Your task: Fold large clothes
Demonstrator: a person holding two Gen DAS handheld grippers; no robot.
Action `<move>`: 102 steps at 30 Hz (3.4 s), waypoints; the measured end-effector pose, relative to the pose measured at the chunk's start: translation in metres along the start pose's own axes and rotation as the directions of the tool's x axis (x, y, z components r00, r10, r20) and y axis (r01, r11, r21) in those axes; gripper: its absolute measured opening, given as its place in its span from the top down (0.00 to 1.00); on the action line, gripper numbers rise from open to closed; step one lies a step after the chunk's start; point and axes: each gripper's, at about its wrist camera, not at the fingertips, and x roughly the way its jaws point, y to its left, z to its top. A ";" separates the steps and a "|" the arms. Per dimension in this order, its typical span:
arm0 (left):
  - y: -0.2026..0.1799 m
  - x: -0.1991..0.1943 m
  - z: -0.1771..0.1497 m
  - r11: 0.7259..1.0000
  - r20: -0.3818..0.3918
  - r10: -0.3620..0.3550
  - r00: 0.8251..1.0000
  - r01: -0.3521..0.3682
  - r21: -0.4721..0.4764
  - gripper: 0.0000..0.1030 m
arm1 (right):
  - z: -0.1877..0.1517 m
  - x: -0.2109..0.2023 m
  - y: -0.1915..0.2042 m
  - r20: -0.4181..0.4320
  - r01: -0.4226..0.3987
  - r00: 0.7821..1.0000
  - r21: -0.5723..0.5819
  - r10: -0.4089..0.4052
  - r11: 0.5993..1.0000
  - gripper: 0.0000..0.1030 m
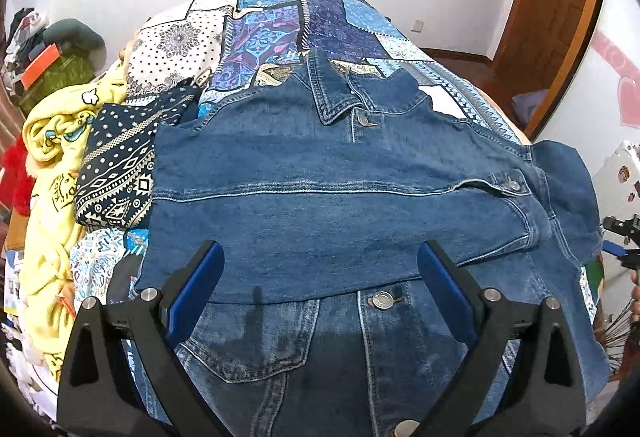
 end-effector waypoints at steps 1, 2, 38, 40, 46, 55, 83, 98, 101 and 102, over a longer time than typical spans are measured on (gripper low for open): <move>0.000 0.000 0.000 1.000 -0.002 -0.001 1.000 0.001 -0.004 0.05 | 0.003 0.006 -0.005 -0.009 -0.020 1.000 0.021 0.021 1.000 0.25; 0.002 -0.001 -0.001 1.000 -0.003 0.000 1.000 0.000 -0.011 0.05 | 0.005 0.010 -0.010 -0.016 -0.032 0.999 0.048 0.033 0.998 0.25; 0.052 -0.031 -0.039 0.989 0.024 -0.065 0.998 0.067 -0.130 0.05 | 0.000 -0.097 0.215 0.283 -0.225 0.893 -0.393 0.350 0.892 0.92; 0.059 -0.036 -0.041 0.988 0.032 -0.071 0.997 0.075 -0.139 0.05 | -0.015 -0.082 0.243 0.239 -0.240 0.897 -0.441 0.371 0.865 0.92; 0.082 -0.049 -0.053 0.985 0.044 -0.066 0.997 0.072 -0.158 0.05 | -0.066 -0.004 0.294 0.051 -0.251 0.944 -0.530 0.325 0.810 0.92; 0.103 -0.055 -0.076 0.989 0.024 0.010 1.000 -0.006 -0.148 0.05 | -0.141 0.086 0.297 -0.238 -0.260 0.959 -0.537 0.152 0.803 0.88; -0.106 -0.028 0.028 0.923 -0.027 -0.208 0.978 0.205 0.325 0.05 | -0.078 -0.021 0.161 0.157 0.151 0.984 -0.501 -0.082 0.852 0.29; -0.170 0.081 0.029 0.849 -0.157 -0.032 0.987 0.110 0.517 0.40 | -0.083 0.016 0.123 0.063 0.137 0.991 -0.480 -0.122 0.866 0.29; -0.176 0.079 0.033 0.842 -0.140 -0.061 0.988 0.126 0.524 0.57 | -0.087 0.027 0.124 0.046 0.148 0.988 -0.503 -0.145 0.851 0.29; -0.175 0.077 0.036 0.843 -0.134 -0.075 0.988 0.135 0.521 0.61 | -0.089 0.031 0.124 0.037 0.150 0.988 -0.513 -0.153 0.845 0.29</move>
